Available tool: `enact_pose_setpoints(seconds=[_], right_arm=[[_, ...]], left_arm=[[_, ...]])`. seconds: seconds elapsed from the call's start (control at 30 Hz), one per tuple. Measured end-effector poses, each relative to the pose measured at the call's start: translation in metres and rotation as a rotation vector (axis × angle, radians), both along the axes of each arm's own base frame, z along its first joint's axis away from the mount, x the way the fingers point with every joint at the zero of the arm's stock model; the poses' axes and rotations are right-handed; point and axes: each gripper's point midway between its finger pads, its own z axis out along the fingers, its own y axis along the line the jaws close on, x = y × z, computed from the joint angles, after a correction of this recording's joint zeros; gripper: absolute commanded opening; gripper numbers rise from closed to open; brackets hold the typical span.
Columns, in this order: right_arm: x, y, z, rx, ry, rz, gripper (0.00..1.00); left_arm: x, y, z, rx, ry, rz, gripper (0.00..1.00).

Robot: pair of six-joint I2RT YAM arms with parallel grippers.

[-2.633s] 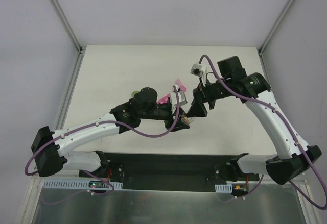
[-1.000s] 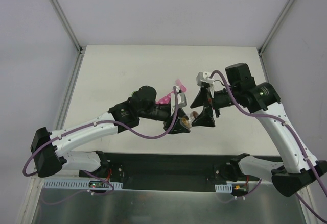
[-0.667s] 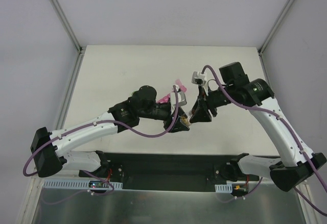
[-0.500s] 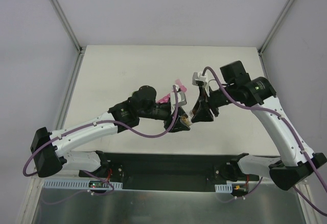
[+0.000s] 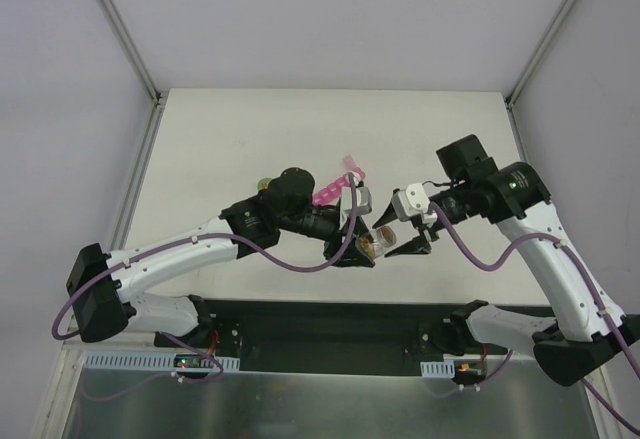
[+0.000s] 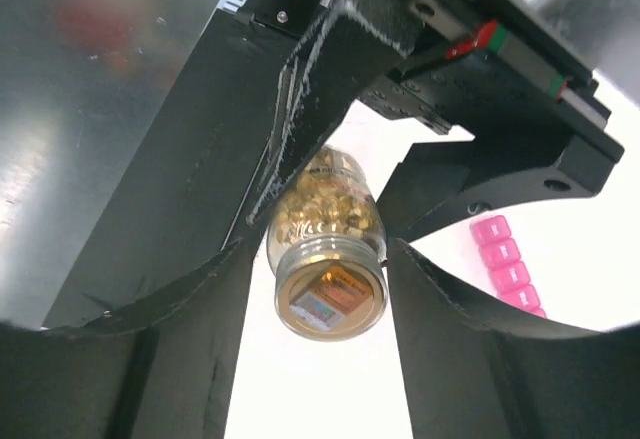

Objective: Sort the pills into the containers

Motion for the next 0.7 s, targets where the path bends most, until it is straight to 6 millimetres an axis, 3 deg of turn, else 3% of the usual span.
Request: enact_pose_setpoints(seconds=[0.1,0.3,0.57,0.7], right_arm=[[-0.001,0.002,0.002,0.009,0.016,0.004,0.83],[0.000,0.004,0.004,-0.013,0.120,-0.078,0.96],[0.031,0.010,0.011,-0.077,0.362,-0.407,0.85],[0.036,0.015,0.006,-0.113,0.506,-0.482,0.83]], left_arm=[[0.002,-0.001,-0.004,0.011,0.005,0.007,0.00],[0.006,-0.001,-0.005,0.015,-0.001,0.028,0.00],[0.021,-0.001,-0.006,0.020,-0.033,0.111,0.00],[0.027,0.000,-0.007,0.024,-0.048,0.153,0.00]])
